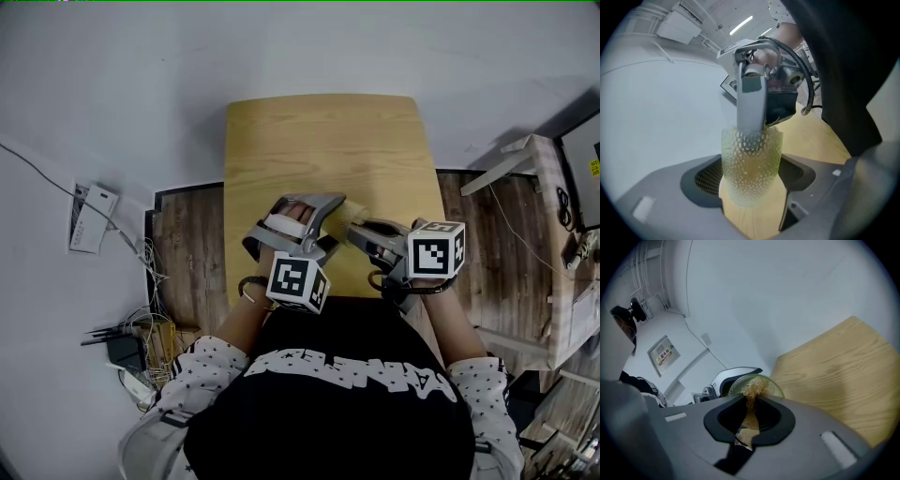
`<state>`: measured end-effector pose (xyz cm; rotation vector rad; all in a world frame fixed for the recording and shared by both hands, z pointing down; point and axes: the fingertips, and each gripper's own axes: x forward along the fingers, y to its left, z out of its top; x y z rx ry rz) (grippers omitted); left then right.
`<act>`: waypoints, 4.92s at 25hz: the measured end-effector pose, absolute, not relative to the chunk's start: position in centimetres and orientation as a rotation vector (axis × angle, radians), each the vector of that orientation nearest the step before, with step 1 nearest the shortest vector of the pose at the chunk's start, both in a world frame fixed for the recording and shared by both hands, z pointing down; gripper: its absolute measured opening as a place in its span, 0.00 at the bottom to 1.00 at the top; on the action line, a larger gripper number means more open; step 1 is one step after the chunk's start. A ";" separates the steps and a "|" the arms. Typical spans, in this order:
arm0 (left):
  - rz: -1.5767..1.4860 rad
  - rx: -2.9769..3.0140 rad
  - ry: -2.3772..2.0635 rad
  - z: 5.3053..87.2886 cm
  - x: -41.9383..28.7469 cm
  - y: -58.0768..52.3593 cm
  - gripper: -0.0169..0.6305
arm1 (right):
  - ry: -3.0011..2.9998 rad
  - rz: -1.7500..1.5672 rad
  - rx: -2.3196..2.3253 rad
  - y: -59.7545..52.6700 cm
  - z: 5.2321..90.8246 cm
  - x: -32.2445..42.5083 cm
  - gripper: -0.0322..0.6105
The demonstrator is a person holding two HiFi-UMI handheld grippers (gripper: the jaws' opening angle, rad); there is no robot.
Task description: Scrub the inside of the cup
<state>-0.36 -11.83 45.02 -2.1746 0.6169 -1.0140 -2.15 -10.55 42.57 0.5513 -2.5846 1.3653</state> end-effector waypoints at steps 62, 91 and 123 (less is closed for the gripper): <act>-0.921 -2.775 0.782 55.6 3.0 -17.8 0.59 | -2.493 1.414 1.134 -9.6 43.2 10.4 0.14; -0.869 -2.913 0.820 57.4 1.6 -18.1 0.59 | -2.466 1.393 1.105 -10.7 43.5 8.6 0.14; -0.866 -2.946 0.958 57.2 -0.4 -17.7 0.59 | -2.484 1.372 1.113 -10.2 43.5 8.8 0.14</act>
